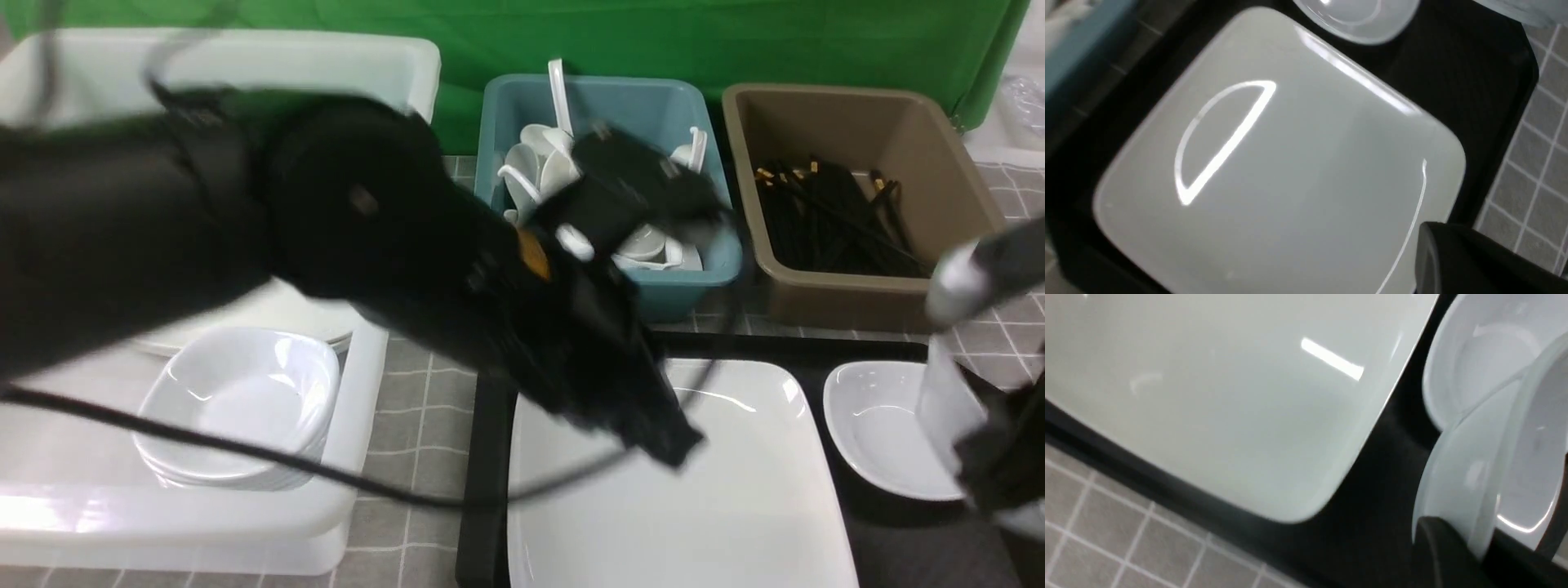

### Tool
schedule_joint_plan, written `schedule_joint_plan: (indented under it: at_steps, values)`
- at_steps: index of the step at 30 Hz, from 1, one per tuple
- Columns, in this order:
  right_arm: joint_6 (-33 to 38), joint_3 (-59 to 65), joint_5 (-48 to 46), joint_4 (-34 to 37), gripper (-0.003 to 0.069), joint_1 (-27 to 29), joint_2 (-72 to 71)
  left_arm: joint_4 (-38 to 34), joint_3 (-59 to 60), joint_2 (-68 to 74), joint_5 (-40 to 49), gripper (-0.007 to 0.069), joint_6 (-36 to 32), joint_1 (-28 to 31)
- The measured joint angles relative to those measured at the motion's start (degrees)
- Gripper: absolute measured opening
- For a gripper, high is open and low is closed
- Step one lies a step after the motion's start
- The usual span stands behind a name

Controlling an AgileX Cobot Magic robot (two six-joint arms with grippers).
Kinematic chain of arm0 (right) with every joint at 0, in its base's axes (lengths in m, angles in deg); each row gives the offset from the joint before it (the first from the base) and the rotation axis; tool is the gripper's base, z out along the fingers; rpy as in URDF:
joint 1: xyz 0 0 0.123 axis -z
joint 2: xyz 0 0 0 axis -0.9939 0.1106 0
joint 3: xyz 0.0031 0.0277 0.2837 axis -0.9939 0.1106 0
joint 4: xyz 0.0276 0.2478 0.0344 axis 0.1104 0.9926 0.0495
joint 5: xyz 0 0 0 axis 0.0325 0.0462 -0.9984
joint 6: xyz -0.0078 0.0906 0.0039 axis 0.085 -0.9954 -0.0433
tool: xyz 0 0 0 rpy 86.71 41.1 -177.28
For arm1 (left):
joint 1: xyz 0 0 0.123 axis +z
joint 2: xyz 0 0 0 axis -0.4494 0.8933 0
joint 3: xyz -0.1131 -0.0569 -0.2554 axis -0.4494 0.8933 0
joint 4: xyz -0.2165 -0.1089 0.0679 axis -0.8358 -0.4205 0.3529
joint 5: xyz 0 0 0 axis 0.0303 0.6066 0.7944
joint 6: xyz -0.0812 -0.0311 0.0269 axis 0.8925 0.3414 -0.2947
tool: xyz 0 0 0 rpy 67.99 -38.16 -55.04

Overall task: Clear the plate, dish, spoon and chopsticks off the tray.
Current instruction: Use the right arm to put the small plate into the large storage box on the left

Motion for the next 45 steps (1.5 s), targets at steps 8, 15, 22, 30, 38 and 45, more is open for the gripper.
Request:
schedule_joint_plan:
  at_steps: [8, 15, 22, 30, 38, 45]
  values:
    - [15.16, -19.10, 5.17, 22.20, 0.0066, -1.00, 9.23, 0.36, -1.30, -12.64, 4.35, 0.0001, 2.10, 21.10]
    - [19.65, -37.99, 8.49, 27.83, 0.0066, -13.83, 28.50, 0.74, 0.51, -21.36, 13.34, 0.0001, 3.34, 43.97]
    - [20.56, -56.15, 9.54, 27.12, 0.0066, -24.23, 47.76, -0.12, 9.51, -27.83, 12.71, 0.0001, 4.94, 52.82]
    - [20.62, -63.35, 9.28, 21.03, 0.0067, -29.07, 60.12, 3.31, 11.33, -28.91, 18.82, 0.0001, 5.87, 52.83]
    - [19.83, -63.76, 9.42, 18.79, 0.0213, -29.58, 61.84, 4.18, 11.33, -28.91, 18.99, 0.0001, 6.05, 52.83]
    - [17.39, -64.44, 6.00, 17.41, 0.0382, -29.58, 61.54, 4.18, 11.33, -28.91, 18.17, 0.0001, 6.05, 52.71]
